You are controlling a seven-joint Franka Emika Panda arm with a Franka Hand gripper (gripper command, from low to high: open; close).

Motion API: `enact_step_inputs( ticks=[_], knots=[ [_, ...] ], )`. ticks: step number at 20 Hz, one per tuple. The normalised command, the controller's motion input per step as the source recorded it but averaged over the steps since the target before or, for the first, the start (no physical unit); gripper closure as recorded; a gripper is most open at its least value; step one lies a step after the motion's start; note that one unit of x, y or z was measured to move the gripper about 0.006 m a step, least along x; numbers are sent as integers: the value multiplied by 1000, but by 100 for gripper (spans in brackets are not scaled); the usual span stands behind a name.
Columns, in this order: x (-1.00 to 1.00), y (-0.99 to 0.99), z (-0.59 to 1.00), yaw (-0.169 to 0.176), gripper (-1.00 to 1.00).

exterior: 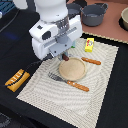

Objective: Interact with the objects in diverse but meaningful ways.

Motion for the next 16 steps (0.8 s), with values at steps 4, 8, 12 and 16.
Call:
enact_step_inputs(
  ticks=[4, 8, 12, 16],
  knots=[
    [946, -148, 480, -19, 100],
    [904, -221, 416, -30, 100],
    [878, -281, 404, -41, 100],
    [904, -255, 369, -30, 100]
  ],
)
